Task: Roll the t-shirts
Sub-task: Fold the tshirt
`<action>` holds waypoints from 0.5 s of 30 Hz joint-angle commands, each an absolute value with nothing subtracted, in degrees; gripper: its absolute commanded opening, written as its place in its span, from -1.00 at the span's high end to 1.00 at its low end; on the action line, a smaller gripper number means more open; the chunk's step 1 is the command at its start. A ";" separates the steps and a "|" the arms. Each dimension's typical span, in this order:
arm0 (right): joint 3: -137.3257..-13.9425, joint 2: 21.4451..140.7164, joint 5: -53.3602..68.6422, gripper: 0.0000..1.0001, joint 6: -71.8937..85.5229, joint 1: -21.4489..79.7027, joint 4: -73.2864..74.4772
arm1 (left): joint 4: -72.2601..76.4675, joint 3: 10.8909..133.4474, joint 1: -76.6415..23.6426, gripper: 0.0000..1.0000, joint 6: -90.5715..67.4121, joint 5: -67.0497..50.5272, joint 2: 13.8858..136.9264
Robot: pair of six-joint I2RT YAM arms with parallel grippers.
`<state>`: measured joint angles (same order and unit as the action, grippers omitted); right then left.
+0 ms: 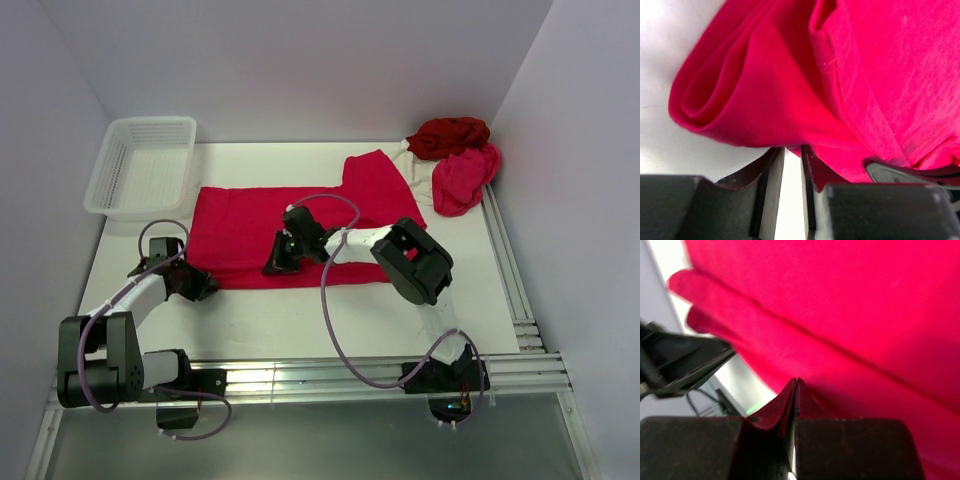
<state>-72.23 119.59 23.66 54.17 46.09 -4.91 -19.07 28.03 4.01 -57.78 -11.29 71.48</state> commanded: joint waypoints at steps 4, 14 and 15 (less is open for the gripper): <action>-77.86 123.22 17.85 1.00 53.79 45.97 -0.45 | -20.21 28.30 4.75 0.53 -57.30 -6.42 75.14; -81.29 123.39 11.96 1.00 55.90 46.23 0.87 | -22.41 27.07 4.75 0.99 -57.31 -4.92 75.67; -82.52 123.92 10.73 1.00 55.99 46.23 1.92 | -22.76 27.07 4.83 0.99 -57.22 -4.92 75.85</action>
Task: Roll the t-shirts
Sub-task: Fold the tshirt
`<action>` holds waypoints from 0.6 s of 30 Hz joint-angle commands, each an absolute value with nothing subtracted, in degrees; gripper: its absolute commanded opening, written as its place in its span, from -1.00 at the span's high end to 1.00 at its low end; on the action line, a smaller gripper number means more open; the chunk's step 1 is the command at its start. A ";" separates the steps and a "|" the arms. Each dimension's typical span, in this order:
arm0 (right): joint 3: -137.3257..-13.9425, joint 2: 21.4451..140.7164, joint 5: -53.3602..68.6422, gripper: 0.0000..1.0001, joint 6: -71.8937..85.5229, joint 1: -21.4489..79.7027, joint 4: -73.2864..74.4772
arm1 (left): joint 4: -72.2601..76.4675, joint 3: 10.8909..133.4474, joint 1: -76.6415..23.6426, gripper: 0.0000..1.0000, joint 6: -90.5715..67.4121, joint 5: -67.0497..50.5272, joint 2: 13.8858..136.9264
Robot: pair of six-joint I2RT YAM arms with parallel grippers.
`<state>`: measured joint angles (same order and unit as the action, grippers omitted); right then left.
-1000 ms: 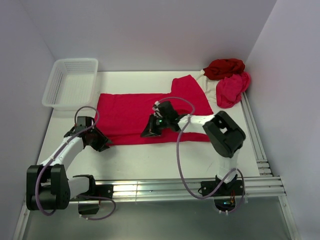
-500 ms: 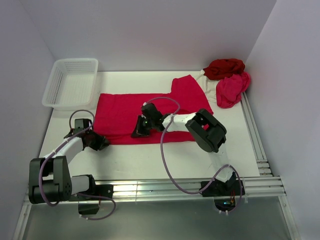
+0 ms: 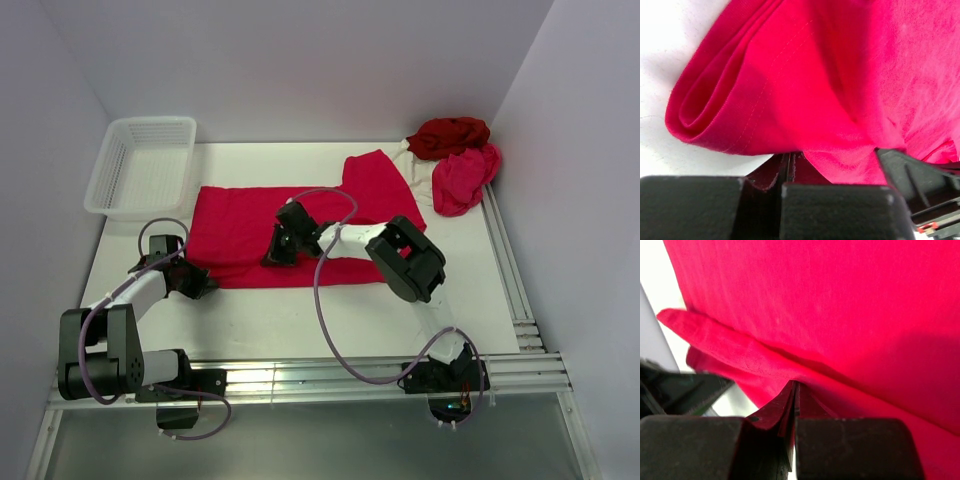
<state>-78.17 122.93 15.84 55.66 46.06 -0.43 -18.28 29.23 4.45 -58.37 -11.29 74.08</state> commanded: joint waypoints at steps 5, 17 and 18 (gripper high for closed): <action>-89.12 126.91 8.44 1.00 57.56 45.44 3.52 | -23.64 27.33 4.75 0.99 -57.04 -4.83 75.68; -83.87 113.67 16.07 0.46 50.45 38.68 2.55 | -32.42 34.80 4.75 0.22 -54.67 -2.73 68.65; -78.28 108.68 16.78 0.45 50.54 37.19 2.64 | -33.21 35.59 4.75 0.02 -54.41 -2.64 67.95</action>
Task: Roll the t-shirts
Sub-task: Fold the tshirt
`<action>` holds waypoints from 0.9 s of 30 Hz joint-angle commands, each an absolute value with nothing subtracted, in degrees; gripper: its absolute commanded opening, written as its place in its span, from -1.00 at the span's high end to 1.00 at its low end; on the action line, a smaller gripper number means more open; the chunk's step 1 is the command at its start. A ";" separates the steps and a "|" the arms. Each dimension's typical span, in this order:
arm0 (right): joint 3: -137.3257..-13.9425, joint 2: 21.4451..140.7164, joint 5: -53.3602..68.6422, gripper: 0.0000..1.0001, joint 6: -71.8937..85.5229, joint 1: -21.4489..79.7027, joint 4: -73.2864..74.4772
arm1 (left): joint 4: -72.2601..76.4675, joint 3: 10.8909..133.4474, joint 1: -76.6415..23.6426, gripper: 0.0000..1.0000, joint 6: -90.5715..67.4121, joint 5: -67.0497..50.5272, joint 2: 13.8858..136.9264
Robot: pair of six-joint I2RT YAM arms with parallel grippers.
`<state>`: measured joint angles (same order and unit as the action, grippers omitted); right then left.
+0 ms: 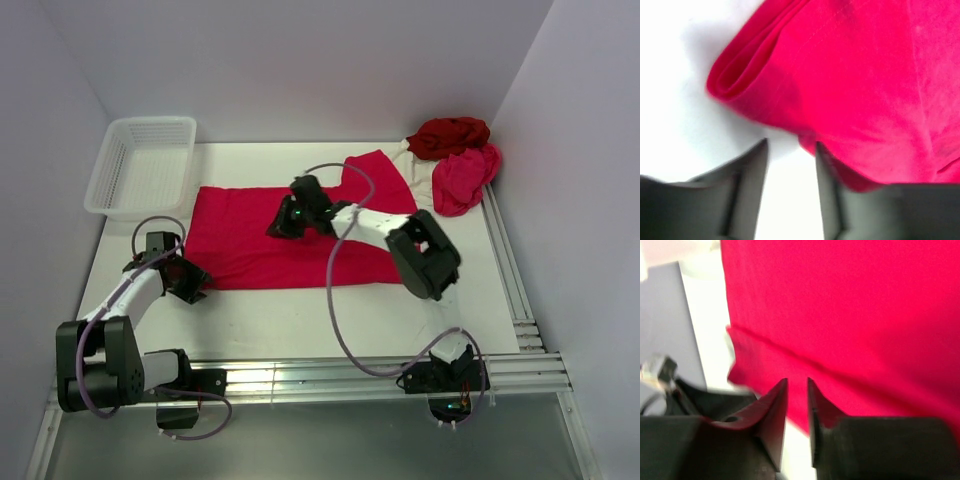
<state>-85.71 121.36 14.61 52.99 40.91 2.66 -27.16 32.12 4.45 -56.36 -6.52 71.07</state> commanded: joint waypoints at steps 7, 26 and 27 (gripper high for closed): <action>-52.05 80.98 17.94 -0.26 45.54 17.78 11.38 | -38.23 41.22 4.75 -0.29 -52.73 -3.51 66.80; -32.00 66.00 11.07 -0.24 40.95 -13.54 25.41 | -29.18 34.54 12.48 -0.27 -51.42 -8.09 72.77; -31.47 66.61 11.51 -0.24 41.48 -13.62 24.36 | -29.01 34.63 12.57 -0.28 -51.33 -8.00 73.03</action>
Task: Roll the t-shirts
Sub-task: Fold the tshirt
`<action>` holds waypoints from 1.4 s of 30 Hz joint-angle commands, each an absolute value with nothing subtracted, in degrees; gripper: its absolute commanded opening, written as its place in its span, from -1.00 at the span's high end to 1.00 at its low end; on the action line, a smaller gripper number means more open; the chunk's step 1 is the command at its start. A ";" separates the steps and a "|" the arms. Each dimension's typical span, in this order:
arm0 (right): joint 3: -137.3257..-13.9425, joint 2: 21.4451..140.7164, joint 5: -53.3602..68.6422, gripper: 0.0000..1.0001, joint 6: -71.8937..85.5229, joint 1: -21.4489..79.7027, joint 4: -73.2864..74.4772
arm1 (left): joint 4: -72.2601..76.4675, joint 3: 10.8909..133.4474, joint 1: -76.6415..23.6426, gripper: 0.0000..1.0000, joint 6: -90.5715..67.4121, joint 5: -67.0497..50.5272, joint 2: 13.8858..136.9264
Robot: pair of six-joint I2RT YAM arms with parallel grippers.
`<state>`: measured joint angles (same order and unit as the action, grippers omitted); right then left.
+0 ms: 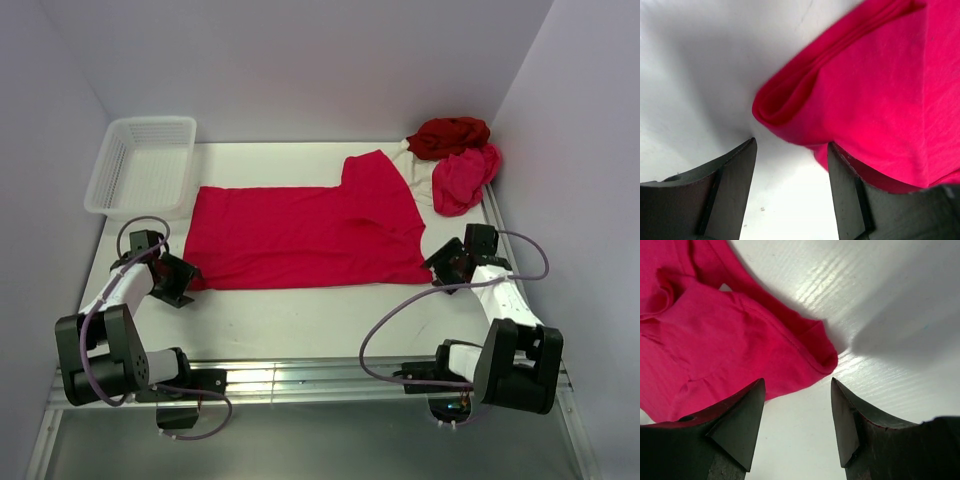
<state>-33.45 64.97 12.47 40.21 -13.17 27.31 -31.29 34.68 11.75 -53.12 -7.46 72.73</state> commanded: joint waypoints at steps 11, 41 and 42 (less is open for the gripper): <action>-27.34 73.83 6.86 0.27 47.11 -13.18 14.59 | -26.28 34.28 13.45 0.15 -51.59 -6.86 76.99; -42.97 59.94 2.97 0.02 47.99 -13.10 41.58 | -49.30 37.70 14.50 -0.41 -57.31 -0.26 64.25; -43.50 60.72 4.29 0.07 48.60 -12.49 39.14 | -50.00 38.23 14.59 -0.42 -57.22 -0.35 63.29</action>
